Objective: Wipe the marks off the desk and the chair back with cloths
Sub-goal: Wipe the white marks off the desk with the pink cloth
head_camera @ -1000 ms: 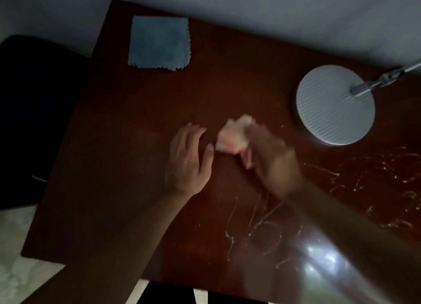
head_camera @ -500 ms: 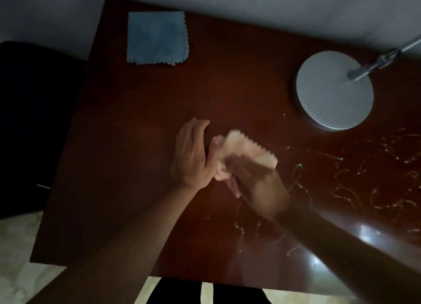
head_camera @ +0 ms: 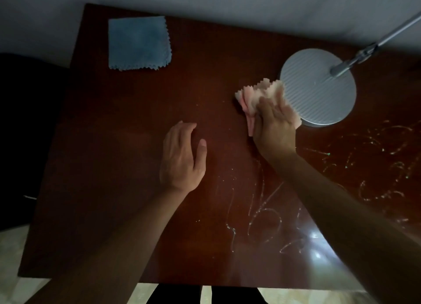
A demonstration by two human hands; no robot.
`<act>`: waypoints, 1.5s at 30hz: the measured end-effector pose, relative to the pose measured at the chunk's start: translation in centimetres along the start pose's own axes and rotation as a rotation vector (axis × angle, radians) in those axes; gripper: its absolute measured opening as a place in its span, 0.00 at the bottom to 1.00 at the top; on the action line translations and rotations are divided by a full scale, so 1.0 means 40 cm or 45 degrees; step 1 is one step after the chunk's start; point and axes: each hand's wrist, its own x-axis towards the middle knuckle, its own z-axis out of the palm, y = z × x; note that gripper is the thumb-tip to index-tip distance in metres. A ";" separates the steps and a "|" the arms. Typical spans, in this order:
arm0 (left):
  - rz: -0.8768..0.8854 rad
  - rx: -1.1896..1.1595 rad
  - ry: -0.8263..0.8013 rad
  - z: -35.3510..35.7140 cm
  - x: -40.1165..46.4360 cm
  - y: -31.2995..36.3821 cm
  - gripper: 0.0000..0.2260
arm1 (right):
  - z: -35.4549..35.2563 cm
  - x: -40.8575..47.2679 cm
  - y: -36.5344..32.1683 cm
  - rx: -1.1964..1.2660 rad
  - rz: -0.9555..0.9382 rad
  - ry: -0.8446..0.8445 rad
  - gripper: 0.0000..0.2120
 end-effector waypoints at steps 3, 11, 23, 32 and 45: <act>0.013 0.024 -0.017 -0.002 -0.005 0.001 0.22 | -0.029 -0.067 -0.049 0.015 -0.039 0.120 0.16; 0.041 -0.017 0.080 0.001 0.001 0.000 0.19 | -0.105 -0.109 -0.131 0.297 -0.152 0.067 0.15; 0.010 -0.076 0.145 0.005 -0.002 -0.008 0.18 | 0.051 0.097 -0.169 0.093 -0.216 -0.023 0.15; -0.096 -0.022 0.137 -0.006 -0.002 -0.013 0.17 | -0.041 -0.295 -0.132 0.228 -0.649 -0.317 0.11; -0.056 0.093 0.124 0.015 -0.004 -0.016 0.13 | -0.019 -0.074 0.002 -0.123 0.043 -0.182 0.24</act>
